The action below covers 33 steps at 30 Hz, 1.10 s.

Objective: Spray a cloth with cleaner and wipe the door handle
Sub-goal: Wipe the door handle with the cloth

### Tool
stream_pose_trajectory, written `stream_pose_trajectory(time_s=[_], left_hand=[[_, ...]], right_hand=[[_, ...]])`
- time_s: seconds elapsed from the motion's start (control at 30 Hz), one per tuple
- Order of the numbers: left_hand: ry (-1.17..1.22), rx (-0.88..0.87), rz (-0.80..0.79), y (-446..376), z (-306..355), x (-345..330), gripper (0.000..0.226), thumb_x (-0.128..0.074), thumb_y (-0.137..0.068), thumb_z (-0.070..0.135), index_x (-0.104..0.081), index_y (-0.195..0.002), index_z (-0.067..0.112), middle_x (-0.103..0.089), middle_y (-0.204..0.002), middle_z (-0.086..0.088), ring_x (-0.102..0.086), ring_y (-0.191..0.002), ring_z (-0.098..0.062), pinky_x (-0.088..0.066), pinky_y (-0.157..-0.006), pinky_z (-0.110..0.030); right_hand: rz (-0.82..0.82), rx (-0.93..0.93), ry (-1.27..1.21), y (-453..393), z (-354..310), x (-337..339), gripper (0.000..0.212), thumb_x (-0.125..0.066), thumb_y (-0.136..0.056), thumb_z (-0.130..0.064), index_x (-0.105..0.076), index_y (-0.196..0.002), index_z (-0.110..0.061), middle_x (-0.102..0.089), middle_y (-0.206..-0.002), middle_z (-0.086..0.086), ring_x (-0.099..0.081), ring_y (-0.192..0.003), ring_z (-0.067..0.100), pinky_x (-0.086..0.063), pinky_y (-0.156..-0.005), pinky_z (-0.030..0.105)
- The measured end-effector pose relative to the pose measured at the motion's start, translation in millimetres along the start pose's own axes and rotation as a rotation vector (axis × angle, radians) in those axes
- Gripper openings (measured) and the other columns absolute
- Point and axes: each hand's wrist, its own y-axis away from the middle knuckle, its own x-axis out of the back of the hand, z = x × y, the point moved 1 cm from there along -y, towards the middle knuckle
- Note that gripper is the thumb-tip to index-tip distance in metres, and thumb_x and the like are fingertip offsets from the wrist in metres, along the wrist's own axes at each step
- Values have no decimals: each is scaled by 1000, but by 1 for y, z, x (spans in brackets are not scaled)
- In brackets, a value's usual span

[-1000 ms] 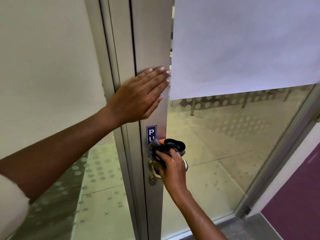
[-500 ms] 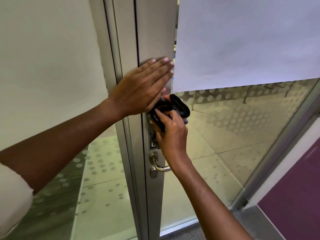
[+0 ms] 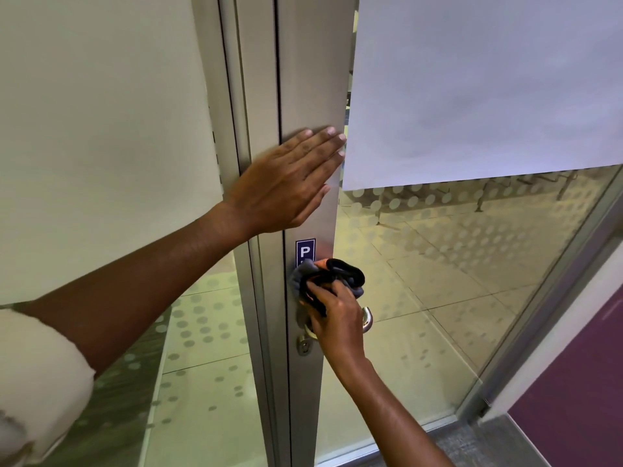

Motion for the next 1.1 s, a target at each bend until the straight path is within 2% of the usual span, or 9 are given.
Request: stream_pose_trajectory(time_s=[0.13, 0.27, 0.37, 0.47, 0.57, 0.7, 0.83, 0.93, 1.1], left_hand=[[-10, 5, 8, -1, 0, 1, 52, -25, -106, 28, -34, -149, 1, -30, -158, -21, -26, -149, -33, -28, -120, -47], [4, 0, -9, 0, 0, 2, 52, -24, -106, 27, -32, -150, 1, -29, -158, -21, -25, -149, -33, -27, -121, -47], [21, 9, -42, 0, -1, 4, 55, -19, -105, 30, -29, -151, 2, -25, -160, -21, -21, -151, -33, -24, -122, -47], [31, 17, -39, -1, 0, 5, 55, -17, -107, 32, -29, -151, 2, -25, -160, -21, -21, -151, -33, -24, -122, -47], [25, 18, -31, 0, 1, 2, 54, -19, -107, 31, -27, -152, 2, -24, -160, -22, -21, -151, -33, -24, -122, -47], [27, 32, -49, 1, 0, 0, 56, -17, -107, 33, -25, -153, 2, -22, -161, -21, -18, -151, -33, -23, -122, -47], [23, 41, -36, 2, 0, 0, 56, -18, -106, 33, -26, -152, 2, -24, -160, -22, -20, -150, -33, -25, -122, -47], [11, 40, -23, 1, 1, 0, 56, -20, -106, 33, -26, -152, 1, -26, -159, -22, -22, -150, -34, -26, -122, -47], [13, 41, -33, 1, 1, 3, 56, -22, -106, 32, -26, -152, 0, -25, -159, -23, -22, -150, -34, -25, -122, -47]], right_hand=[[138, 48, -56, -19, -17, 23, 54, -76, -78, -8, -60, -128, -20, -61, -124, 6, -57, -113, 22, -51, -96, 31], [267, 99, -94, -42, -45, 51, 54, -77, -77, -7, -61, -128, -18, -63, -120, 3, -58, -110, 18, -46, -94, 22], [318, 176, -53, -52, -60, 57, 47, -74, -82, -13, -62, -126, -20, -64, -114, 5, -60, -104, 21, -55, -87, 32], [282, 254, 52, -47, -54, 45, 45, -74, -82, -12, -63, -124, -18, -65, -113, 9, -62, -101, 26, -58, -79, 38], [171, 242, 147, -27, -34, 24, 48, -77, -77, -7, -63, -122, -17, -66, -114, 11, -64, -101, 30, -59, -77, 41], [46, 156, 165, -3, -13, 3, 46, -77, -76, -6, -64, -119, -16, -65, -117, 11, -62, -106, 32, -58, -82, 40], [-23, 96, 119, 3, 3, -1, 44, -73, -82, -9, -62, -123, -21, -60, -125, 5, -57, -116, 25, -55, -91, 34], [22, 85, 56, -3, 2, 6, 47, -75, -80, -7, -63, -124, -19, -61, -125, 4, -57, -115, 24, -55, -92, 37], [248, 118, -65, -32, -25, 37, 42, -75, -80, -13, -66, -121, -16, -65, -116, 6, -61, -106, 22, -56, -87, 35]])
